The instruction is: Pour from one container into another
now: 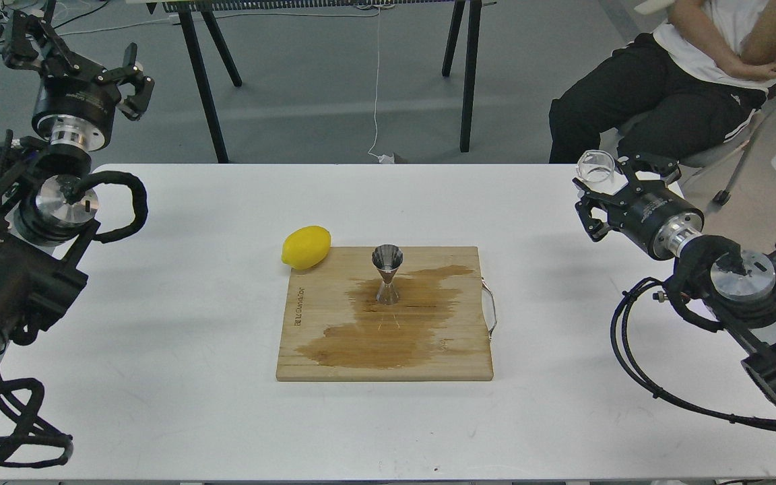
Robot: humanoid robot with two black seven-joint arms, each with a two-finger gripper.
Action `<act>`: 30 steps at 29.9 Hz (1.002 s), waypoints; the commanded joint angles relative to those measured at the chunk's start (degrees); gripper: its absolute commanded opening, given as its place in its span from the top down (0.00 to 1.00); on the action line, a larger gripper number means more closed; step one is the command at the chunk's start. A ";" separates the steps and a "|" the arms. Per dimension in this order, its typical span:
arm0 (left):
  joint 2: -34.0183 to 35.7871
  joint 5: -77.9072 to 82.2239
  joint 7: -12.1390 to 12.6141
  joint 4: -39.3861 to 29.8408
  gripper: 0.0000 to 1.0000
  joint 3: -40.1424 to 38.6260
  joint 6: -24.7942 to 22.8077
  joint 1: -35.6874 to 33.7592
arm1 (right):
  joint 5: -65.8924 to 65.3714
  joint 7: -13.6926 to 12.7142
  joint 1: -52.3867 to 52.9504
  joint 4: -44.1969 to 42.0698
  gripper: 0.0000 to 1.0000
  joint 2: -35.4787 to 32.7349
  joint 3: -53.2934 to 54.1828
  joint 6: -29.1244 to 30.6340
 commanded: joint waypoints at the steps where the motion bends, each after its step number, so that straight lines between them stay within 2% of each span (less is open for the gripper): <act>1: -0.26 0.00 -0.01 -0.08 0.00 0.06 0.22 0.00 | 3.68 -0.02 -3.48 -5.65 0.59 6.12 3.34 3.49; 8: -0.26 0.09 -0.01 -0.08 0.00 0.23 0.22 0.09 | 4.13 -0.29 -8.85 -9.88 0.58 13.86 7.66 11.58; 18: -0.44 0.09 -0.01 -0.08 0.00 0.32 0.30 0.09 | 4.04 -0.20 -9.46 -16.38 0.53 16.42 8.89 12.37; 30: -0.52 0.09 -0.01 0.00 0.00 0.41 0.30 0.09 | 3.87 -0.11 -9.11 -17.70 0.45 17.03 8.27 13.52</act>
